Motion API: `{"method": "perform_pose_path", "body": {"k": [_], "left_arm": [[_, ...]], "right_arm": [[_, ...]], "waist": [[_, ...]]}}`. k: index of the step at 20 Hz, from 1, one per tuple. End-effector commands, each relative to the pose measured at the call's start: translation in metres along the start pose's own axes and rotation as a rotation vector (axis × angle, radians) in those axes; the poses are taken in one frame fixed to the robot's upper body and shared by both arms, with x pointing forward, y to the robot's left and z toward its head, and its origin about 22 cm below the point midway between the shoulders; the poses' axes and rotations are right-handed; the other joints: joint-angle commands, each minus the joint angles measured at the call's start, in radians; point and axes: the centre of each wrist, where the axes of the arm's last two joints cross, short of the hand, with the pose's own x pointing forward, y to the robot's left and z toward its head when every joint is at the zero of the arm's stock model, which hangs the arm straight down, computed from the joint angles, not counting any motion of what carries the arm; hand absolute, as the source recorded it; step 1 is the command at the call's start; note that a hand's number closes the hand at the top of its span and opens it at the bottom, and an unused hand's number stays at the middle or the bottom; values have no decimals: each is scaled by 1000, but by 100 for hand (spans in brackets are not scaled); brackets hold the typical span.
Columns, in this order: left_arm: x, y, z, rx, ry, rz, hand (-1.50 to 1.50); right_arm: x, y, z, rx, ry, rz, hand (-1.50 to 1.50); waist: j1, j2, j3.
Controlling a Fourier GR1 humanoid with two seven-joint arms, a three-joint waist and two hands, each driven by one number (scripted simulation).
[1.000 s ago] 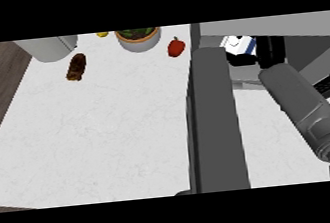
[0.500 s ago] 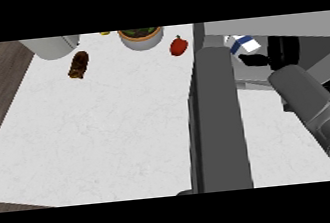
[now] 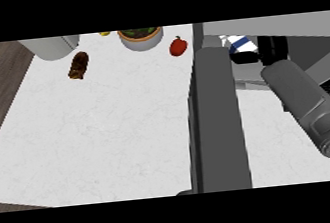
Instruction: Pick up the milk, place it into the microwave and close the microwave
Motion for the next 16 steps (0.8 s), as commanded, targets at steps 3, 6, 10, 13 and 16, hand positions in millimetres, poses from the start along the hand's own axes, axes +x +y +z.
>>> {"method": "perform_pose_path", "body": {"k": [3,6,10,13,16], "left_arm": [[-12,-12,-1,-79,19,42,-150],[-13,-9,-4,-117,8,49,-150],[-14,-26,-21,-153,-26,62,-150],[-14,-29,-15,-170,-6,88,-150],[-21,-40,-18,-194,-11,93,-150]], "right_arm": [[4,8,5,54,5,-175,-150],[2,11,11,65,-3,-266,-150],[7,24,22,82,18,-422,-150],[-18,16,35,99,30,-519,-150],[-5,38,50,105,63,-586,-150]], "waist": [[-19,-12,-1],[-34,-19,-1],[-51,-23,-1],[-58,-32,-1],[-78,-43,-4]]}}
